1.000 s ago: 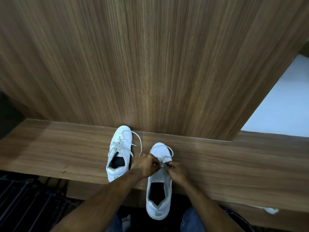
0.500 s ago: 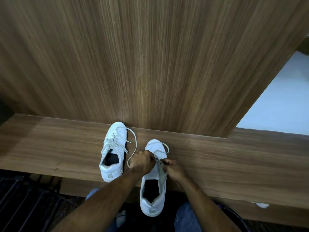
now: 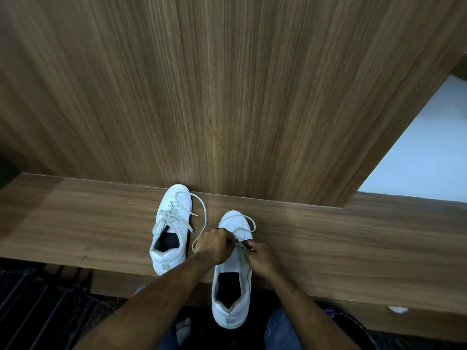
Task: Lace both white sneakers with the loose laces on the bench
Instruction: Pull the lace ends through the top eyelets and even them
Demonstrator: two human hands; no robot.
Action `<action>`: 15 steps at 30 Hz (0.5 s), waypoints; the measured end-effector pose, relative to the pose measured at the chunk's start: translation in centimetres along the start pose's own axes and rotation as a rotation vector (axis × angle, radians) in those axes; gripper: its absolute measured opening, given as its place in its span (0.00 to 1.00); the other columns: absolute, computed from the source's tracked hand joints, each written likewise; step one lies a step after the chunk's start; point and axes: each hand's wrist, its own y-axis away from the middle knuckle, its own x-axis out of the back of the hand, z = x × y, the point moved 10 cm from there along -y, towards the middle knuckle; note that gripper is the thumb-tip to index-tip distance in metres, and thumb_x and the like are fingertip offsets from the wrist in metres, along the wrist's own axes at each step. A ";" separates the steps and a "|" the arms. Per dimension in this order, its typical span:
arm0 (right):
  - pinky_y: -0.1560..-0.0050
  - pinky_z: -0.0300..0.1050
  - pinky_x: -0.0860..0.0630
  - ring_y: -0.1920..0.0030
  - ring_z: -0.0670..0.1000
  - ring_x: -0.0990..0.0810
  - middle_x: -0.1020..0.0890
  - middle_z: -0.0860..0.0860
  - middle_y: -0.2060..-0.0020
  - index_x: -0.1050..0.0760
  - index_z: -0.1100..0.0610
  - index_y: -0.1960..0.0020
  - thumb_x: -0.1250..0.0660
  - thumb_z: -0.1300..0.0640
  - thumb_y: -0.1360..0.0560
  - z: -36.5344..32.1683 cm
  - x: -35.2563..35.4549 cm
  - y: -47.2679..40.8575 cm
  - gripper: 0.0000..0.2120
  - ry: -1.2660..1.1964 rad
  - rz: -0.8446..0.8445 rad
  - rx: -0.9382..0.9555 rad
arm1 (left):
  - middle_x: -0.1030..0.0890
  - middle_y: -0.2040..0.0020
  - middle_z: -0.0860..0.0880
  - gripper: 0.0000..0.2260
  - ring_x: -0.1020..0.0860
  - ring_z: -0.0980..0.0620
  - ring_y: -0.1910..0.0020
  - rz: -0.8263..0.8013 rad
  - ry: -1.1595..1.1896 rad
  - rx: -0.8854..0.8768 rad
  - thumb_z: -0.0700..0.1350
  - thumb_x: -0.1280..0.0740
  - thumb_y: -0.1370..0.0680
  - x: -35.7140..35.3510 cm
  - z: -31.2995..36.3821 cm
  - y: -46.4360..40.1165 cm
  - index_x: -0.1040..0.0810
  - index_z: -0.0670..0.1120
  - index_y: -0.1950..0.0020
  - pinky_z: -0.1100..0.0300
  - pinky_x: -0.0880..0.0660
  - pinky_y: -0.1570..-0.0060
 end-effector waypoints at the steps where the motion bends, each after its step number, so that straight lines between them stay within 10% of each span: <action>1: 0.65 0.40 0.34 0.62 0.46 0.27 0.22 0.50 0.63 0.21 0.63 0.55 0.41 0.66 0.24 0.0 -0.1 -0.1 0.10 -0.001 -0.003 0.006 | 0.18 0.44 0.48 0.12 0.21 0.43 0.43 0.011 0.005 0.011 0.53 0.40 0.23 0.1 -0.2 0.2 0.20 0.56 0.44 0.55 0.28 0.51; 15: 0.57 0.44 0.26 0.56 0.51 0.22 0.18 0.55 0.56 0.20 0.55 0.51 0.40 0.62 0.20 1.8 0.1 -0.6 0.10 -0.244 -0.024 -0.185 | 0.23 0.40 0.47 0.11 0.23 0.43 0.41 -0.007 0.050 0.015 0.49 0.38 0.21 0.3 1.1 -0.2 0.19 0.53 0.42 0.53 0.27 0.46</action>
